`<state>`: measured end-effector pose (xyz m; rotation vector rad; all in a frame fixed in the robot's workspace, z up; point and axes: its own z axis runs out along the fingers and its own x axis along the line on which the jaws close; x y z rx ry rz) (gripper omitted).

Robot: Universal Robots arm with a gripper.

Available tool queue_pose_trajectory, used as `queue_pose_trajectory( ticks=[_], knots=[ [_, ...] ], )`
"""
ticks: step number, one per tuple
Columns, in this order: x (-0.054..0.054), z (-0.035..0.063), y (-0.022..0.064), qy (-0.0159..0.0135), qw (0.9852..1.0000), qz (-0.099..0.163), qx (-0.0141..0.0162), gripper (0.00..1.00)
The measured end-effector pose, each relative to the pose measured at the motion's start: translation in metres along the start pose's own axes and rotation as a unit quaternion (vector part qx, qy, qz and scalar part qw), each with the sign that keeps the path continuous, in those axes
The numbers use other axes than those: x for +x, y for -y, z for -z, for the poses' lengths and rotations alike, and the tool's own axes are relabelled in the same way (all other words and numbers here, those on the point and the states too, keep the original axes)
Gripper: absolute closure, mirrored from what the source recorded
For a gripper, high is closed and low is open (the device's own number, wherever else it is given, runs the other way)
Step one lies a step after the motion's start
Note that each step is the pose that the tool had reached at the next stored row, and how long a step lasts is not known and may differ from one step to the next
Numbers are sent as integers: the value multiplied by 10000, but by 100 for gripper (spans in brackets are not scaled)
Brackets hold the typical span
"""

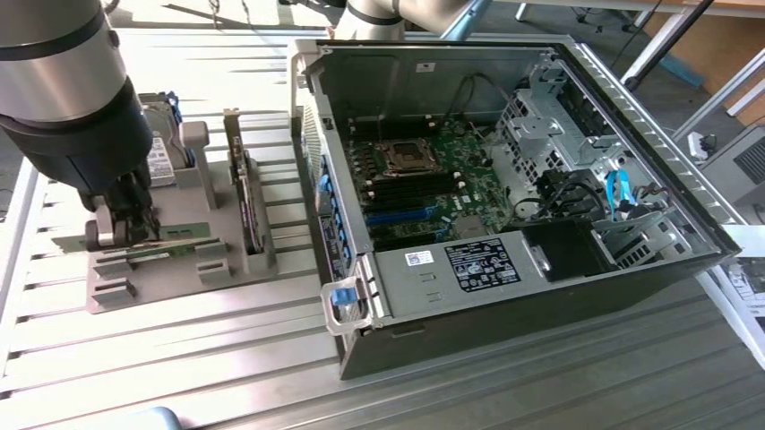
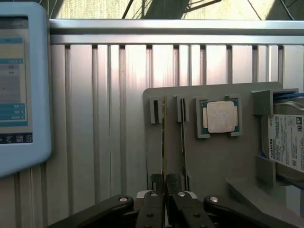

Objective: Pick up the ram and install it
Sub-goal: 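Pick up the ram and move it above insertion slot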

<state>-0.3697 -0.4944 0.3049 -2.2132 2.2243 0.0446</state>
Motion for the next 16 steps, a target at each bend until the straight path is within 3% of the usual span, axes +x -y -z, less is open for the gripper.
queue_pose_trajectory(
  ticks=[16],
  knots=[
    [-9, 375, -7, 0, 10000, 0, 0, 86]
  ],
)
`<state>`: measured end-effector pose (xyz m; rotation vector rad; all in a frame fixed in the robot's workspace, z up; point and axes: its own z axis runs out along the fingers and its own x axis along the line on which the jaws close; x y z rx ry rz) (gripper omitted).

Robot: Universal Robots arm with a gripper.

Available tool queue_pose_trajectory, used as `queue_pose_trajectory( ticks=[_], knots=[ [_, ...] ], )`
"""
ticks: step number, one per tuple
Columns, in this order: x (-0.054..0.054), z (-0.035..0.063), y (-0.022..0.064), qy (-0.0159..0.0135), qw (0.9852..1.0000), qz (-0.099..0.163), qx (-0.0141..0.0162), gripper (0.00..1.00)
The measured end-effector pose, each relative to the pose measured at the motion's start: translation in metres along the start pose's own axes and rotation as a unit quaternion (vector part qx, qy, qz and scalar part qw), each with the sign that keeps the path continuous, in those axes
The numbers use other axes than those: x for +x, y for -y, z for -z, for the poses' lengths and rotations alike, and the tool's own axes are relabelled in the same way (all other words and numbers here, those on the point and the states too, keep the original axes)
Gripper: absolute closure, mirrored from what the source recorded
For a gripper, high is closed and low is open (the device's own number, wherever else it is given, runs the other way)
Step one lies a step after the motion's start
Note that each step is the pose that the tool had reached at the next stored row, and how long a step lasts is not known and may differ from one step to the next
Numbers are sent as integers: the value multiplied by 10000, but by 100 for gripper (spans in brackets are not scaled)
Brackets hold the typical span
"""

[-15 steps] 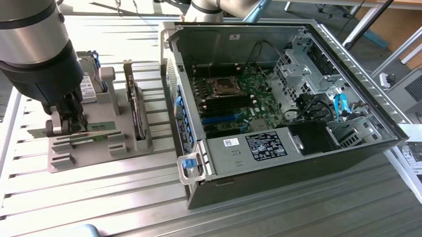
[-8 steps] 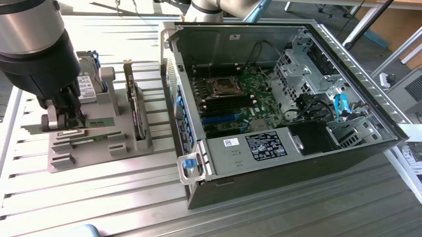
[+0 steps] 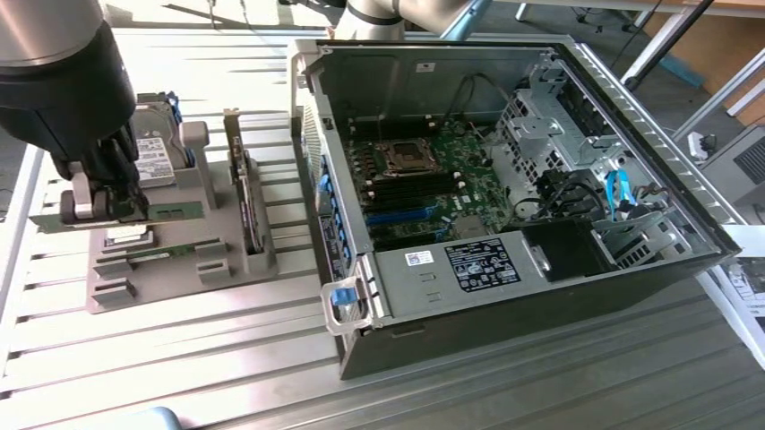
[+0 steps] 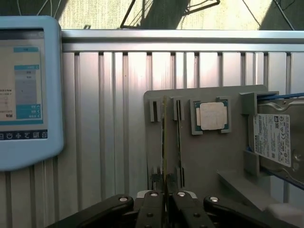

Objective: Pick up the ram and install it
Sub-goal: 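Pick up the ram and move it above insertion slot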

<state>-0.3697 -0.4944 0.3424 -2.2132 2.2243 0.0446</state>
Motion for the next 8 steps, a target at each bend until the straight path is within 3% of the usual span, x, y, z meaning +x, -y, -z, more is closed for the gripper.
queue_pose_trajectory(
  ticks=[8],
  knots=[
    [-5, 216, -4, 0, 10000, 0, 0, 86]
  ],
)
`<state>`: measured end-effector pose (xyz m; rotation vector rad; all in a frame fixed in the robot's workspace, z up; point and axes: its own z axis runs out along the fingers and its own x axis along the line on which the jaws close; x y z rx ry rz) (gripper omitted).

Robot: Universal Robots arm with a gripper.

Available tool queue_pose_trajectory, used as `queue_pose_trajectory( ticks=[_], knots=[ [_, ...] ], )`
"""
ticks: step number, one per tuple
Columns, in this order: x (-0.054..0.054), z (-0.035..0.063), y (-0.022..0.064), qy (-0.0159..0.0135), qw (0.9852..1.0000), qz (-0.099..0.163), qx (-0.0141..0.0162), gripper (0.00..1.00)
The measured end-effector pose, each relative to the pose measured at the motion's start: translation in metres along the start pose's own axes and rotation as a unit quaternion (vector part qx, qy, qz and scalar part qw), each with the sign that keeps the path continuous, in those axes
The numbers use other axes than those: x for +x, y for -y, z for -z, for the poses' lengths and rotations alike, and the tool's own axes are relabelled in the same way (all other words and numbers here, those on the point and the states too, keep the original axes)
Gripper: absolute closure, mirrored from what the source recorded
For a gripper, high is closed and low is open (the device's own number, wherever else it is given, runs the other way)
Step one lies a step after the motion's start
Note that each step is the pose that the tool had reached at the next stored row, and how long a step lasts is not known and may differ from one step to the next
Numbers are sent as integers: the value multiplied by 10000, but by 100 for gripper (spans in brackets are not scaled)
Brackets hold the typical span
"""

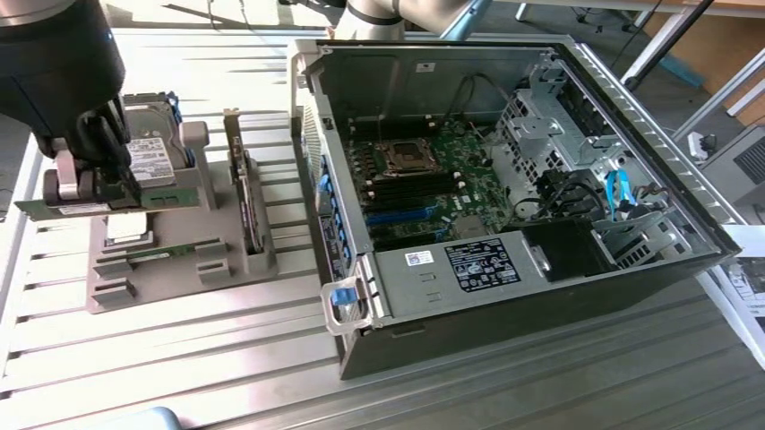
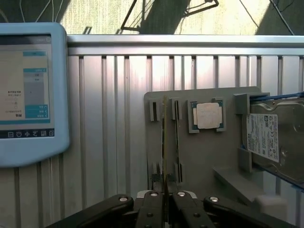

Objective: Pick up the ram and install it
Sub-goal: 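Pick up the ram and move it above insertion slot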

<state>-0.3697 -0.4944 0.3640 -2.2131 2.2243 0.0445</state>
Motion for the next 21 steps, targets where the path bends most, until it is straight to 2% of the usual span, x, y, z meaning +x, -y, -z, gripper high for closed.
queue_pose_trajectory(
  ticks=[9, 15, 19, 21],
  knots=[
    [-4, 211, -4, 0, 10000, 0, 0, 86],
    [-5, 208, 42, -2, 10000, 0, -1, 86],
    [-5, 203, 124, -2, 10000, 0, -6, 86],
    [-5, 203, 191, -2, 10000, 0, -9, 86]
  ],
)
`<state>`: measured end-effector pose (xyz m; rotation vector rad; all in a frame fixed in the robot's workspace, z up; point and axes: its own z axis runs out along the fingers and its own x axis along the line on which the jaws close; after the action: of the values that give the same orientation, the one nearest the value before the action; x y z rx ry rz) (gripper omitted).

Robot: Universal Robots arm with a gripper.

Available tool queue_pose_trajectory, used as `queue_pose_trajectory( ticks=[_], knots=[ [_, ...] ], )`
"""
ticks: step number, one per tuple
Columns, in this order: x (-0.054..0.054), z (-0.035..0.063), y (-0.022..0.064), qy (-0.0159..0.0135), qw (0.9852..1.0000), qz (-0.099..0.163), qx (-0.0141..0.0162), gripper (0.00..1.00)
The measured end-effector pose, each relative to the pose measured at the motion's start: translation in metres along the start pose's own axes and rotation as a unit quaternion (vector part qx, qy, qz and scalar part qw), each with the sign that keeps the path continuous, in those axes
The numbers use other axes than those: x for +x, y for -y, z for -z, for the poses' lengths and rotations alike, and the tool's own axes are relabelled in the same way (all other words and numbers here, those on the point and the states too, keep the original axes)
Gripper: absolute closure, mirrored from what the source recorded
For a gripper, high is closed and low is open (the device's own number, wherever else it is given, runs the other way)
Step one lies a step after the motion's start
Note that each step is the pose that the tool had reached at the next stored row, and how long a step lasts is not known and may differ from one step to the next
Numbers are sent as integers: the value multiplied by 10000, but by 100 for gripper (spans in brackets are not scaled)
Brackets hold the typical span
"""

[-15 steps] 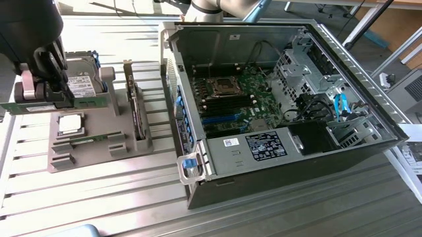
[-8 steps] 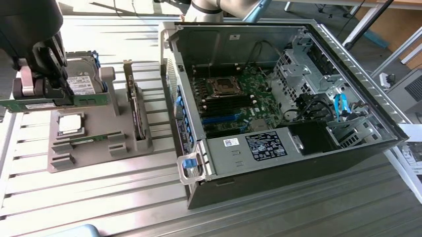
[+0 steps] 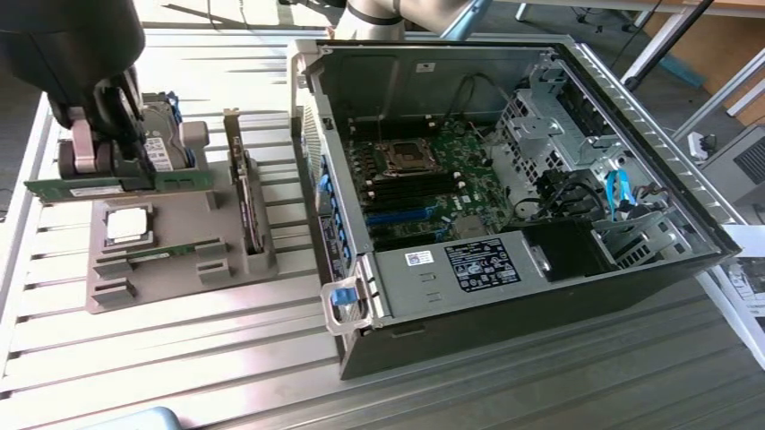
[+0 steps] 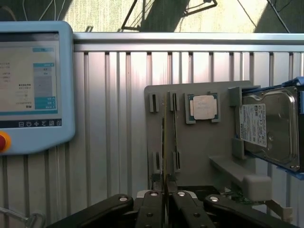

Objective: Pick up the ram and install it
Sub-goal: 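Pick up the ram and move it above insertion slot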

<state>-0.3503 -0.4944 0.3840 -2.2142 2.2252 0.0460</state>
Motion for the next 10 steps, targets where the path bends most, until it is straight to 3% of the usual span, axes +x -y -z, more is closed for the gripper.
queue_pose_trajectory(
  ticks=[10],
  knots=[
    [-1, 5, 274, -1, 10000, -1, -20, 86]
  ],
)
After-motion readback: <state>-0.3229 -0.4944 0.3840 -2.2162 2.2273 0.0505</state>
